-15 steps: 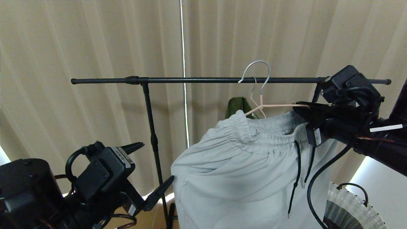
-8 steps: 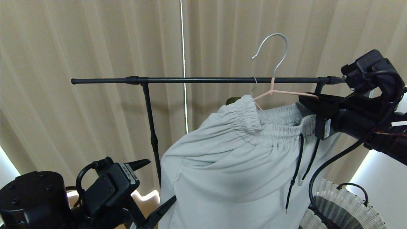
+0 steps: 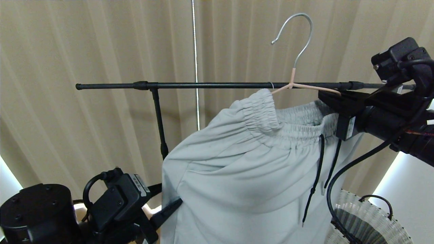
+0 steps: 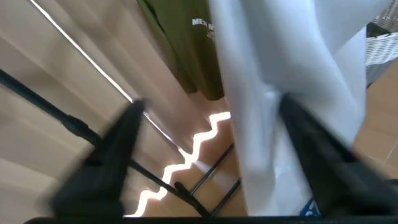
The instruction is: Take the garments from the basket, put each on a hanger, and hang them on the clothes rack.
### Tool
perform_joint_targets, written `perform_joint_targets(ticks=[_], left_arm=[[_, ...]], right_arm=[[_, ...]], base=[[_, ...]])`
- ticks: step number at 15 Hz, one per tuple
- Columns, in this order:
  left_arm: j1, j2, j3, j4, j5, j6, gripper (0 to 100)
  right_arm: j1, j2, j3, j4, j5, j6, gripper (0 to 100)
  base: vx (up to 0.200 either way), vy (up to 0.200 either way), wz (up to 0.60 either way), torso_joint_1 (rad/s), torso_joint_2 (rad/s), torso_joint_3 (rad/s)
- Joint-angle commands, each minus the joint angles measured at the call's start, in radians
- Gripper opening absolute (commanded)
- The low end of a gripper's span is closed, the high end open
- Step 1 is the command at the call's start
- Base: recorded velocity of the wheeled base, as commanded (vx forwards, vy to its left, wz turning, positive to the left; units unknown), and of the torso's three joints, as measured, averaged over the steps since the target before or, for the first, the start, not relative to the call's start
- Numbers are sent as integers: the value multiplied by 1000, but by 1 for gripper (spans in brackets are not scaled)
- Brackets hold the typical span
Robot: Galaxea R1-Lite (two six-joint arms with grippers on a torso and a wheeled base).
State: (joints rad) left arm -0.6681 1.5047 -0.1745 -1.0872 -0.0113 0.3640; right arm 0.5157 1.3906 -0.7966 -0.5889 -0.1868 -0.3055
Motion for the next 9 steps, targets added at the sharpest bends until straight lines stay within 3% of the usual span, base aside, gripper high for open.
perform_joint_targets(ticks=[1,3,7,9], left_arm=[[7,2,1,0,2,3,0],[84,-3,0,-2,7,21,0],[328,-15,13,-13,4,230,0],[349,-15,12,-16,4,234,0]], right_arm=[[0,4,-12,0,0,-1,0],[-16,7,-41,6,-3,0,0],[-106,21,-81,11,-3,0,0],[-125,22,-82,6,-2,2,0]], base=[[0,0,0,0,0,0],[0,0,0,0,0,0],[0,0,0,0,0,0],[0,0,0,0,0,0]])
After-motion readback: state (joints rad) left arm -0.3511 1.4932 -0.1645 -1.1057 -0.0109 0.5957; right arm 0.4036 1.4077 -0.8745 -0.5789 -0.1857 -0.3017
